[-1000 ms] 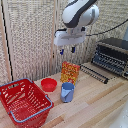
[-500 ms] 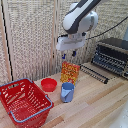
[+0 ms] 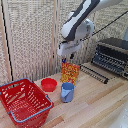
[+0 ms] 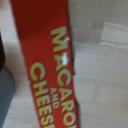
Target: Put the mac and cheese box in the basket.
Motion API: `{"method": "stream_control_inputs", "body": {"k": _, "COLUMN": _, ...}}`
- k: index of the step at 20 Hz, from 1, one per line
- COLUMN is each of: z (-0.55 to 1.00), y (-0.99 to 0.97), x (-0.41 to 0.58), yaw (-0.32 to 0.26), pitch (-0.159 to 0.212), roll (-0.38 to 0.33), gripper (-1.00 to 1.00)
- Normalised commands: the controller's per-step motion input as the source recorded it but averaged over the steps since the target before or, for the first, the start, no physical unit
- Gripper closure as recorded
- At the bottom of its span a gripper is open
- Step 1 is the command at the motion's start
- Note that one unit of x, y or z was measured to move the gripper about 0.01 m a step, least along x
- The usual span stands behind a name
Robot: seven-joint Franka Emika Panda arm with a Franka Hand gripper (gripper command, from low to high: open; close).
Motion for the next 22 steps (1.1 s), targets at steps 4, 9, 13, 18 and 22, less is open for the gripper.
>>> {"method": "stream_control_inputs", "body": {"k": 4, "z": -0.42, "y": -0.09, "x": -0.255, "yaw": 0.021, "pitch": 0.102, "roll": -0.02, "gripper": -1.0}}
{"method": "stream_control_inputs", "body": {"k": 9, "z": -0.35, "y": -0.04, "x": -0.156, "yaw": 0.0, "pitch": 0.118, "roll": -0.021, "gripper": 1.0}}
{"method": "stream_control_inputs", "body": {"k": 13, "z": -0.22, "y": -0.01, "x": 0.0, "yaw": -0.005, "pitch": 0.042, "roll": 0.0, "gripper": 1.0}}
{"method": "stream_control_inputs", "body": {"k": 18, "z": -0.36, "y": -0.05, "x": -0.005, "yaw": 0.009, "pitch": 0.0, "roll": -0.007, "gripper": 1.0}}
{"method": "stream_control_inputs", "body": {"k": 22, "z": -0.33, "y": -0.1, "x": 0.015, "yaw": -0.012, "pitch": 0.0, "roll": -0.01, "gripper": 1.0}}
